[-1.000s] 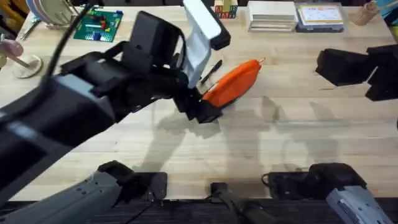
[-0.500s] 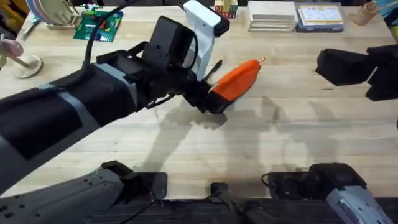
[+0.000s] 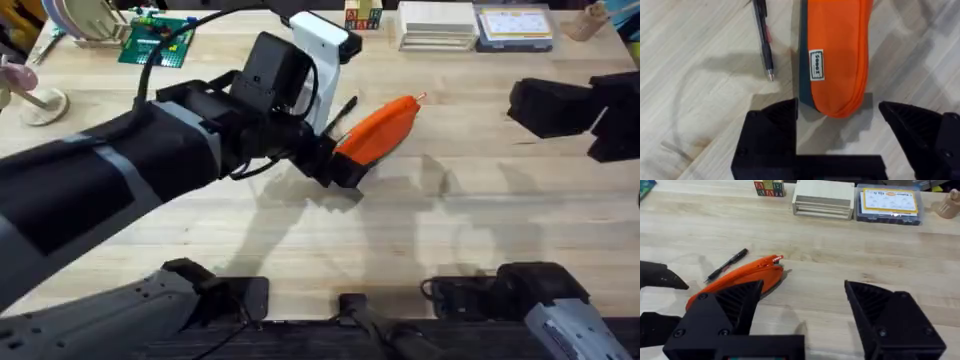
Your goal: Unzip the bag, pick up the pens from the table one at a time and place them inside, then zip the bag closed.
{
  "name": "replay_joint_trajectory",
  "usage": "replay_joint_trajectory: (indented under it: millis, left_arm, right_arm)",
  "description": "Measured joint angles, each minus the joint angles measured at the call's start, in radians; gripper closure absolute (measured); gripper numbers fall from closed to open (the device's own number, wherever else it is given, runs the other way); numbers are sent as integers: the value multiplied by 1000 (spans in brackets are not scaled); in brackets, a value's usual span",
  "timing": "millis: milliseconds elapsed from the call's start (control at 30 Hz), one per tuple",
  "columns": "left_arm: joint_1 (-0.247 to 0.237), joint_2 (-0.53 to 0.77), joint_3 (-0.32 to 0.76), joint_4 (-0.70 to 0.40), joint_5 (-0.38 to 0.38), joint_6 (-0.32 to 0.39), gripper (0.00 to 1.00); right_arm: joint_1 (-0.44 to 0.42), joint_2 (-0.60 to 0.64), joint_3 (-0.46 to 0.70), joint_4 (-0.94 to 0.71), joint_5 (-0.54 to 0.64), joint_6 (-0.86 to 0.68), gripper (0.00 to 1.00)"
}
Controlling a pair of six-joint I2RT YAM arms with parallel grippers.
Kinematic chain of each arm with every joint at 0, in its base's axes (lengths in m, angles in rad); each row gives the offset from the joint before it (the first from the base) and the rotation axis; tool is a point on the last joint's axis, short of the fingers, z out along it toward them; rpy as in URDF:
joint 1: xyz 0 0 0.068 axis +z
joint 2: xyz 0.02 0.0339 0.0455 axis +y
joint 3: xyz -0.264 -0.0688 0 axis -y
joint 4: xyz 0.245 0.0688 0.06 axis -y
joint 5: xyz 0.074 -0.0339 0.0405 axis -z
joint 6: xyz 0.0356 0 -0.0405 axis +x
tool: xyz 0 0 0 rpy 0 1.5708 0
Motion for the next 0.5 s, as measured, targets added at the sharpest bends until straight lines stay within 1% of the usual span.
replay_joint_trajectory:
  millis: [267, 400, 500]
  left_arm:
    - [0, 0, 0, -3, -3, -13, 7]
    - [-1, 15, 0, 45, -2, -14, 7]
    - [-3, 43, 1, 54, 9, -14, 7]
  right_arm:
    - [0, 0, 0, 0, 0, 0, 4]
    - [0, 0, 0, 0, 0, 0, 5]
    - [0, 0, 0, 0, 0, 0, 5]
